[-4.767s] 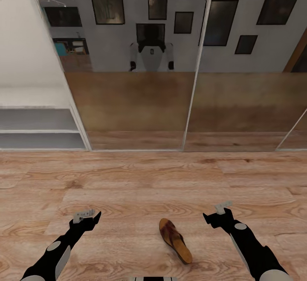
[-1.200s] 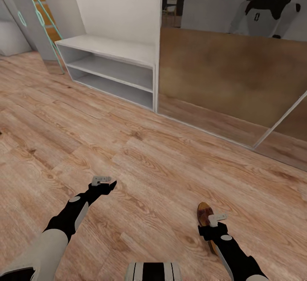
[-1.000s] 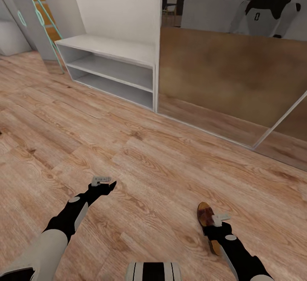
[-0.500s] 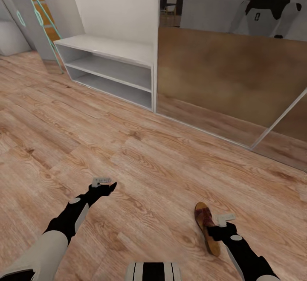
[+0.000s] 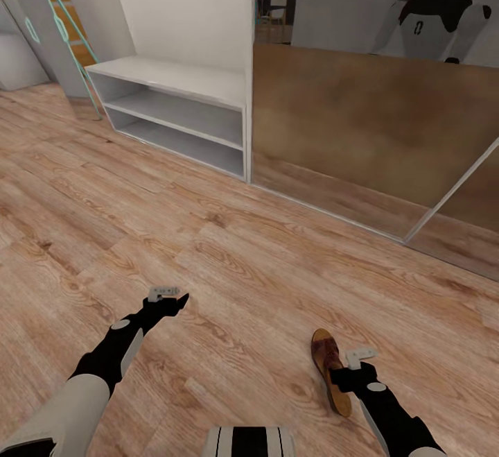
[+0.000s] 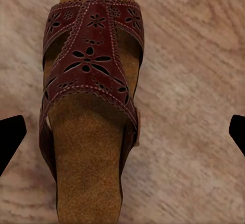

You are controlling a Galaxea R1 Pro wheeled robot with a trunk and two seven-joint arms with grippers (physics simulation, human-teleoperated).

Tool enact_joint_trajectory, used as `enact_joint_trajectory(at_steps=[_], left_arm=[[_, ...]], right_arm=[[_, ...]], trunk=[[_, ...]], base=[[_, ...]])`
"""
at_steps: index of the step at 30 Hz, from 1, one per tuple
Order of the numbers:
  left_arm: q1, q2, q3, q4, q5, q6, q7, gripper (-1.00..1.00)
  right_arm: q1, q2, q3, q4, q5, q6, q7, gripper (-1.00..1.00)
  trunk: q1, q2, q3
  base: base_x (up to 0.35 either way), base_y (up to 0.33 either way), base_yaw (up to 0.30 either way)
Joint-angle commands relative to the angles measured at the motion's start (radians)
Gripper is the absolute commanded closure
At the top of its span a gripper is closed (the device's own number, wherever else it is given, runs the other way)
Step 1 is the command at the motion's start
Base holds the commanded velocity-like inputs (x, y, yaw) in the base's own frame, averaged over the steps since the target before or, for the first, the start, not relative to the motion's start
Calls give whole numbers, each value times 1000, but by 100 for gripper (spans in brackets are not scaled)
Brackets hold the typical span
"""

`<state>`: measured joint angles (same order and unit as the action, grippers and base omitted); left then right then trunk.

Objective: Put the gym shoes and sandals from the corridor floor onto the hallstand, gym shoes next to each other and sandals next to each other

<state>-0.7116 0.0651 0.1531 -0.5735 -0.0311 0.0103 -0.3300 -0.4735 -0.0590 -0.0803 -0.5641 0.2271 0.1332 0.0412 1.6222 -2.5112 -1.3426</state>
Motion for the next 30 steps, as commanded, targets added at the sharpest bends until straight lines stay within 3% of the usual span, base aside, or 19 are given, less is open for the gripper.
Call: enact_joint_trajectory(at_steps=[1, 8, 18, 30], left_arm=[[0, 0, 5, -4, -3, 1, -7, -100], [0, 3, 2, -12, -3, 2, -8, -100], [-1, 6, 4, -12, -3, 2, -9, -100], [-11, 6, 2, -27, -4, 3, -9, -100]], right_arm=[[0, 1, -4, -2, 10, 5, 5, -100], [0, 4, -4, -2, 9, 5, 4, -100], [0, 8, -7, -2, 9, 5, 3, -100], [1, 10, -7, -3, 9, 5, 2, -100]], trunk=[[0, 0, -1], [3, -2, -35], [3, -2, -41], [8, -5, -105]], base=[[0, -2, 0], [0, 0, 43], [0, 0, 37], [0, 0, 1]])
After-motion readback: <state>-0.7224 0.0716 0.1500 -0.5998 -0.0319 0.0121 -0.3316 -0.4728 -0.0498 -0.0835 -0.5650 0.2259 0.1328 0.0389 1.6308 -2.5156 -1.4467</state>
